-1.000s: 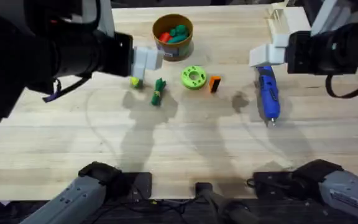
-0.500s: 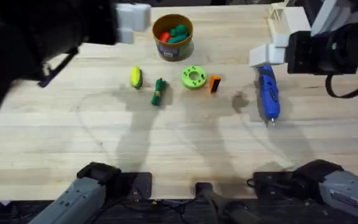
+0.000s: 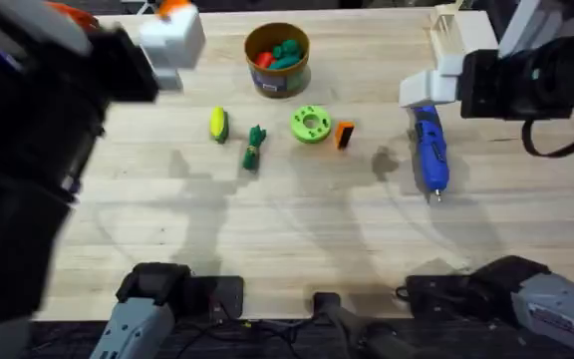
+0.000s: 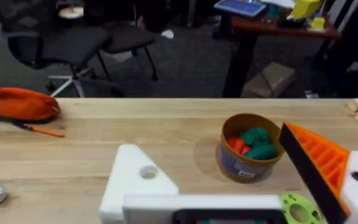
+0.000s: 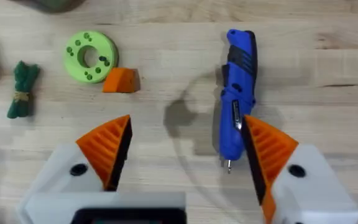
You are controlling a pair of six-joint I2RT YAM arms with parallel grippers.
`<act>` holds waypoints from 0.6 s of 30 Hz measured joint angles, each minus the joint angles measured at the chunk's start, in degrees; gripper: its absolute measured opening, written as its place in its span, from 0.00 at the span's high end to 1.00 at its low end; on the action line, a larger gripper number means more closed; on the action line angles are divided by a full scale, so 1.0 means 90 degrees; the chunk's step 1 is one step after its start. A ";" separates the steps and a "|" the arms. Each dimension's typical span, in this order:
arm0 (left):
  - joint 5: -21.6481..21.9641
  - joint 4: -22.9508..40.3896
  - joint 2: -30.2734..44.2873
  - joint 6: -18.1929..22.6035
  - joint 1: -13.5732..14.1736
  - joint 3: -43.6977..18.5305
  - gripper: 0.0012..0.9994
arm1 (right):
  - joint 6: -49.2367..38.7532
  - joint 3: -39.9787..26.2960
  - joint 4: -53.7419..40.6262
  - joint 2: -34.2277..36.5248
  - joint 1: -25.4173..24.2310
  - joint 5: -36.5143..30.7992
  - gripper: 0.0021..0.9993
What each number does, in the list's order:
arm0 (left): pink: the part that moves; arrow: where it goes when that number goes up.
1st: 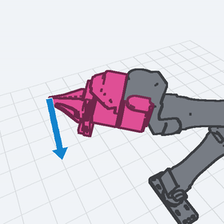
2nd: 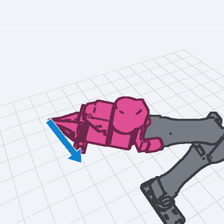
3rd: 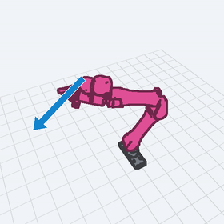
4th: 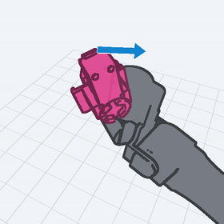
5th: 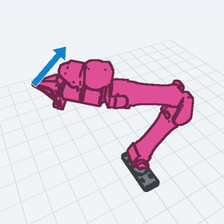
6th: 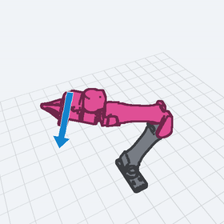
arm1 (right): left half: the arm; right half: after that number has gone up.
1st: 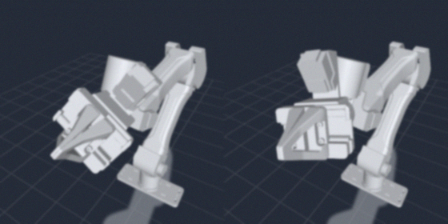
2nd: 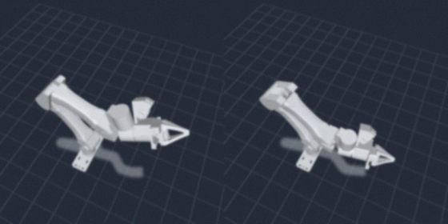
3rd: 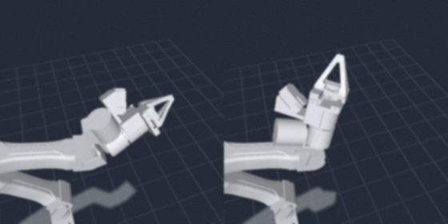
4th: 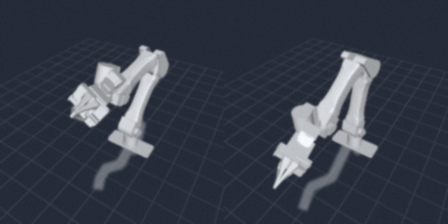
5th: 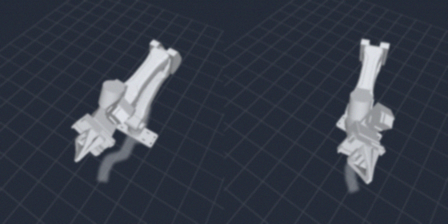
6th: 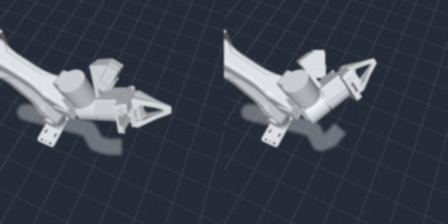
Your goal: Pick up the gripper from the table and insert it into the empty holder that is missing its gripper. Then pick up a screw, insert it into the mounting hole, and use the screwdriver to tighten it. Finally, clean up the table by picking up the vegetable and placing it into the bucket.
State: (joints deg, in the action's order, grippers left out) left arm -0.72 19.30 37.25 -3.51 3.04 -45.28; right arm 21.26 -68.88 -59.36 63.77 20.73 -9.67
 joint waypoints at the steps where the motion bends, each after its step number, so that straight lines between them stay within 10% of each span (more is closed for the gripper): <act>1: -0.0096 -0.0197 -0.0157 0.0000 -0.0047 0.0289 0.01 | 0.0000 0.0000 -0.0002 0.0000 0.0000 0.0000 0.01; 18: -0.0978 -0.1421 -0.1605 0.0010 -0.0200 0.2512 0.01 | 0.0000 0.0000 -0.0002 0.0000 0.0000 0.0000 0.01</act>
State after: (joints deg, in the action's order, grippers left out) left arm -9.53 6.51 22.81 -3.42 1.23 -22.67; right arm 21.26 -68.88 -59.37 63.77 20.73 -9.67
